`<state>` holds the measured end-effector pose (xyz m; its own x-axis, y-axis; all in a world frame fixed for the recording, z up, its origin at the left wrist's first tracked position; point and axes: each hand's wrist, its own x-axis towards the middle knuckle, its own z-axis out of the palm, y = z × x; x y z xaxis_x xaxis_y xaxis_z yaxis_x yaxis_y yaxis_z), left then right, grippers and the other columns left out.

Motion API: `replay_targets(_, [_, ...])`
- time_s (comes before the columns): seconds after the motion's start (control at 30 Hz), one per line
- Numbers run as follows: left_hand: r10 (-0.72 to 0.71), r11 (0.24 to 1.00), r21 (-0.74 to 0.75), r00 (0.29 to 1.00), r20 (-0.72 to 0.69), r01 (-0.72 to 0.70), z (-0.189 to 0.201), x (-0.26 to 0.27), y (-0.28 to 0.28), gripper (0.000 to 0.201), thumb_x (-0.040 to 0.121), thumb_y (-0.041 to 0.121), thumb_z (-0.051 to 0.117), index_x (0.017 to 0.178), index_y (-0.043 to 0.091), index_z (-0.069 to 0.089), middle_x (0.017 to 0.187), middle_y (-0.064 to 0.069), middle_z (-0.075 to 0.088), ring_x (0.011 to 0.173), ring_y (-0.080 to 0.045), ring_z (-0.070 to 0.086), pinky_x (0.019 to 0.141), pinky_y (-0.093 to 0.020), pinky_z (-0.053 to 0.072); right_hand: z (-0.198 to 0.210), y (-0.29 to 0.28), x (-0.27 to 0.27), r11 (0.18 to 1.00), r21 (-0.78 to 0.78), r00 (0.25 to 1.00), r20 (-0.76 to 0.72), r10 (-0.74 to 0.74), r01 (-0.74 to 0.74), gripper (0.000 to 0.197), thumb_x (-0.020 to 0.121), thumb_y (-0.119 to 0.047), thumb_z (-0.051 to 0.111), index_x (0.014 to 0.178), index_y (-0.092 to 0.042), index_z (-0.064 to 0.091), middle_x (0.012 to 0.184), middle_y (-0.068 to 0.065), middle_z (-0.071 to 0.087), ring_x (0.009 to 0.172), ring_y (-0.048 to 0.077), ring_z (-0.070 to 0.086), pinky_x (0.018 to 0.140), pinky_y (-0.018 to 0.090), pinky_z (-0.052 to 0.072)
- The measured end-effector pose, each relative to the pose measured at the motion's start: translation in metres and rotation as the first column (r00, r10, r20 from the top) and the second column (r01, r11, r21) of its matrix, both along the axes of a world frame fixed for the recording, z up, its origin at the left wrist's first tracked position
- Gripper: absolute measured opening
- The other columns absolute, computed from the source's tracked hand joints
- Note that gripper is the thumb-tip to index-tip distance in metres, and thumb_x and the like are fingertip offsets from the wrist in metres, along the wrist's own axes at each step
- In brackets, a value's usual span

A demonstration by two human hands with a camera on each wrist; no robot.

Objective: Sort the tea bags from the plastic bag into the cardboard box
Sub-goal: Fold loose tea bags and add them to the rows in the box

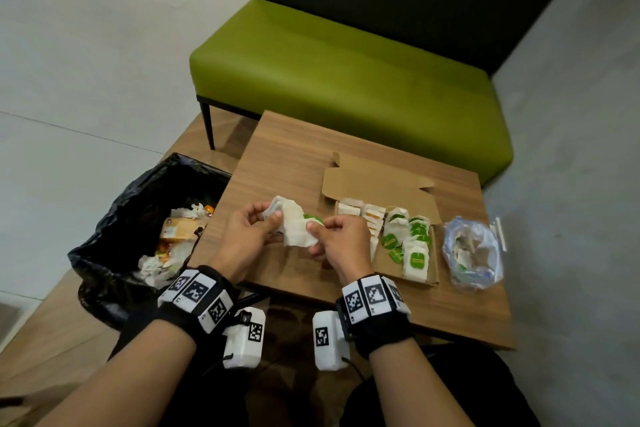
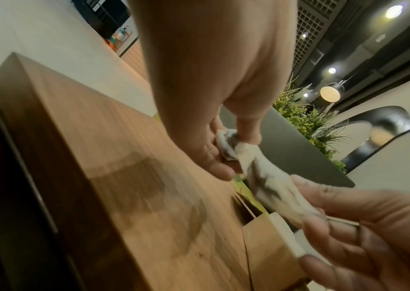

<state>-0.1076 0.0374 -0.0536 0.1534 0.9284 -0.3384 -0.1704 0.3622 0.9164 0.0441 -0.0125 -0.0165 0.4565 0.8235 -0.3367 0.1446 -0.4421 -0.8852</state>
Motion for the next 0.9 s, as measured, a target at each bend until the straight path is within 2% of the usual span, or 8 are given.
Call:
replay_targets(0.1, [0.078, 0.997, 0.044, 0.98, -0.182, -0.071, -0.016, -0.003, 0.005, 0.013, 0.088, 0.017, 0.072, 0.098, 0.02, 0.065, 0.105, -0.015, 0.07, 0.091, -0.025, 0.069, 0.081, -0.044, 0.058, -0.002, 0.0, 0.005, 0.999, -0.039, 0.995, 0.098, 0.018, -0.015, 0.018, 0.081, -0.03, 0.081, 0.075, -0.018, 0.069, 0.063, 0.005, 0.072, 0.052, 0.022, 0.07, 0.058, 0.044, 0.061])
replay_targets(0.17, [0.052, 0.987, 0.162, 0.916, -0.397, 0.015, -0.021, -0.002, 0.007, 0.014, 0.085, 0.022, 0.075, 0.096, 0.023, 0.066, 0.096, -0.004, 0.071, 0.09, -0.021, 0.069, 0.083, -0.042, 0.057, -0.001, -0.001, 0.006, 0.999, -0.038, 0.999, 0.043, -0.01, 0.012, 0.02, 0.081, -0.028, 0.082, 0.077, -0.013, 0.069, 0.065, 0.004, 0.07, 0.047, 0.019, 0.065, 0.057, 0.046, 0.061])
replay_targets(0.3, [0.022, 0.898, 0.238, 0.504, -0.864, 0.37, -0.015, 0.003, -0.002, 0.045, 0.084, 0.034, 0.071, 0.126, 0.024, 0.056, 0.132, -0.005, 0.051, 0.122, -0.028, 0.048, 0.1, -0.046, 0.045, 0.004, -0.007, 0.01, 0.997, -0.028, 0.992, -0.1, -0.081, 0.079, 0.017, 0.083, -0.015, 0.08, 0.087, -0.003, 0.069, 0.061, 0.01, 0.067, 0.042, 0.015, 0.059, 0.048, 0.036, 0.058])
replay_targets(0.33, [0.079, 0.879, 0.285, 0.473, -0.878, 0.382, -0.011, 0.003, -0.005, 0.057, 0.083, 0.035, 0.071, 0.134, 0.024, 0.048, 0.14, -0.006, 0.042, 0.126, -0.028, 0.04, 0.103, -0.048, 0.042, 0.005, -0.009, 0.011, 0.995, -0.024, 0.989, -0.114, -0.099, 0.097, 0.016, 0.083, -0.013, 0.079, 0.091, -0.004, 0.068, 0.06, 0.011, 0.067, 0.041, 0.015, 0.058, 0.048, 0.034, 0.058])
replay_targets(0.47, [0.007, 0.606, 0.566, 0.708, -0.706, 0.559, 0.01, 0.011, -0.024, 0.065, 0.076, 0.03, 0.07, 0.136, 0.021, 0.046, 0.134, 0.0, 0.048, 0.123, -0.014, 0.042, 0.102, -0.041, 0.043, 0.006, -0.014, 0.016, 0.986, 0.019, 0.975, -0.152, -0.159, 0.164, 0.029, 0.081, -0.007, 0.079, 0.104, -0.011, 0.062, 0.061, 0.01, 0.064, 0.041, 0.014, 0.057, 0.05, 0.039, 0.058])
replay_targets(0.6, [0.008, 0.462, 0.588, 0.66, -0.751, 0.664, 0.014, 0.027, -0.033, 0.043, 0.08, 0.039, 0.064, 0.119, 0.02, 0.06, 0.112, 0.006, 0.064, 0.104, -0.013, 0.057, 0.086, -0.041, 0.049, 0.014, -0.02, 0.022, 0.984, 0.007, 0.955, -0.24, -0.174, 0.181, 0.024, 0.082, -0.004, 0.077, 0.098, -0.008, 0.06, 0.061, 0.012, 0.061, 0.037, 0.015, 0.052, 0.041, 0.029, 0.052])
replay_targets(0.7, [-0.027, 0.507, 0.597, 0.703, -0.71, 0.622, 0.015, 0.037, -0.034, 0.028, 0.087, 0.034, 0.063, 0.113, 0.025, 0.066, 0.102, 0.011, 0.071, 0.092, -0.006, 0.062, 0.082, -0.032, 0.048, 0.019, -0.024, 0.03, 0.99, -0.02, 0.956, -0.26, -0.137, 0.137, 0.011, 0.088, -0.008, 0.072, 0.092, -0.003, 0.064, 0.063, 0.012, 0.061, 0.036, 0.013, 0.049, 0.038, 0.025, 0.048])
replay_targets(0.9, [-0.248, 0.882, 0.326, 0.924, -0.29, 0.339, 0.031, 0.055, -0.045, 0.013, 0.093, 0.006, 0.064, 0.093, 0.015, 0.073, 0.08, 0.002, 0.075, 0.07, -0.002, 0.068, 0.064, -0.015, 0.051, 0.031, -0.039, 0.055, 0.99, 0.07, 0.952, -0.291, -0.094, 0.119, 0.032, 0.093, -0.032, 0.067, 0.094, 0.0, 0.066, 0.062, 0.009, 0.058, 0.039, 0.014, 0.047, 0.037, 0.025, 0.046])
